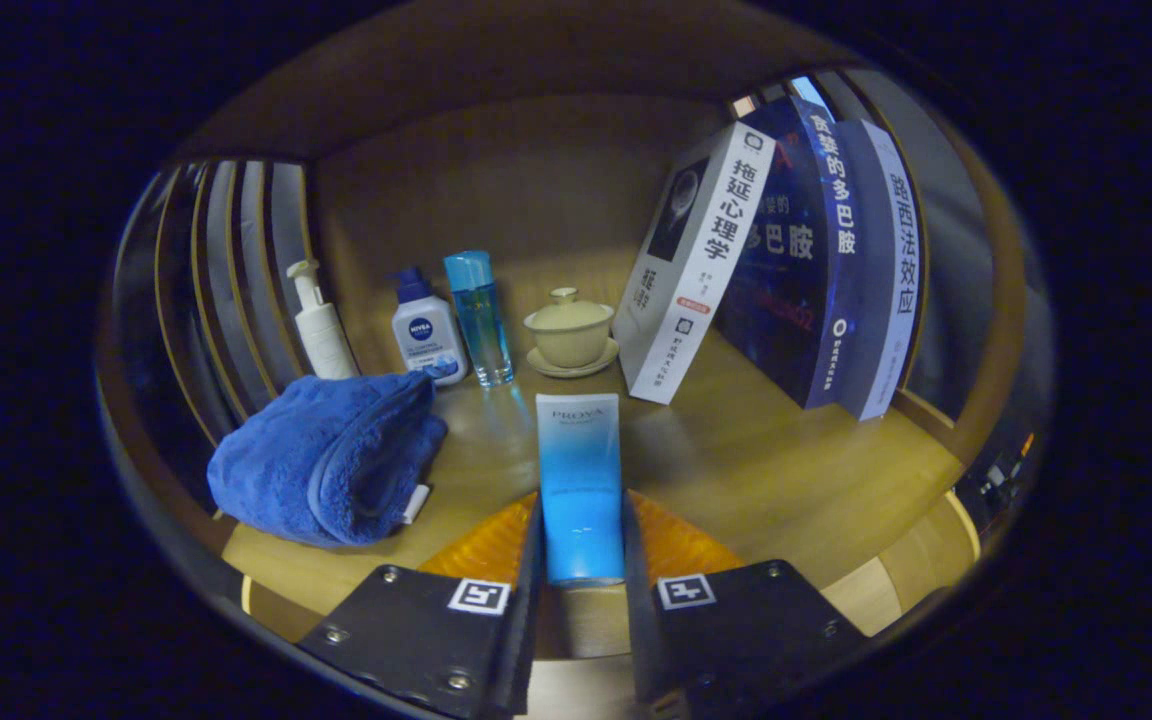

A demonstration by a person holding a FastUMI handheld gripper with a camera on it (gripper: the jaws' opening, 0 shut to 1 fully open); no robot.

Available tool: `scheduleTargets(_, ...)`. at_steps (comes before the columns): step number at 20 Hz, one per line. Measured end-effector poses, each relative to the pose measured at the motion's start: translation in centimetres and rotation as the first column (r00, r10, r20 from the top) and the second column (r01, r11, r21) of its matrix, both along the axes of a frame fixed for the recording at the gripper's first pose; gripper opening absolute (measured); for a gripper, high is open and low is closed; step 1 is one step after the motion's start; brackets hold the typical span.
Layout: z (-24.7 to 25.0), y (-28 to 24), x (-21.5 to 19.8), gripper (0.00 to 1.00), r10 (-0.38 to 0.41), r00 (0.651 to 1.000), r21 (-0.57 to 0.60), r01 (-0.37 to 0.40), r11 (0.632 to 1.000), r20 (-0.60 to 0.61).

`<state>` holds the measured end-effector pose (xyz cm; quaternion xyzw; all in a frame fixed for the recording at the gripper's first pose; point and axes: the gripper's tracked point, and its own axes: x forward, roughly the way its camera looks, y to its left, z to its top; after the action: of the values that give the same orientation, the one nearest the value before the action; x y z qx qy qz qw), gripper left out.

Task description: Pull open the drawer, take out the items inside it, and place them on the countertop above the cabinet.

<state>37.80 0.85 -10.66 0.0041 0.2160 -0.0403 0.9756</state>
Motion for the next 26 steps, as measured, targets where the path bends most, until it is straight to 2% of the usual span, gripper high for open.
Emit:
scheduleTargets(1, -0.1, 0.1, -0.1, 0.44, -0.003, 1.000, -0.009, 0.003, 1.000, -0.006)
scheduleTargets(4, 1.1, -0.2, -1.0, 0.99, -0.022, 1.000, -0.020, 0.022, 1.000, -0.011)
scheduleTargets(10, 3.6, -0.5, -5.1, 1.00, 0.004, 1.000, -0.019, -0.004, 1.000, -0.024)
scheduleTargets(17, 5.2, 0.0, -12.8, 1.00, 0.036, 0.999, 0.006, -0.036, 0.999, -0.014)
scheduleTargets(24, 7.0, 0.0, -20.4, 1.00, 0.049, 0.993, -0.028, -0.046, 0.999, 0.110)
scheduleTargets(26, 7.4, -0.3, -22.6, 1.00, 0.061, 0.988, -0.070, -0.051, 0.996, 0.145)
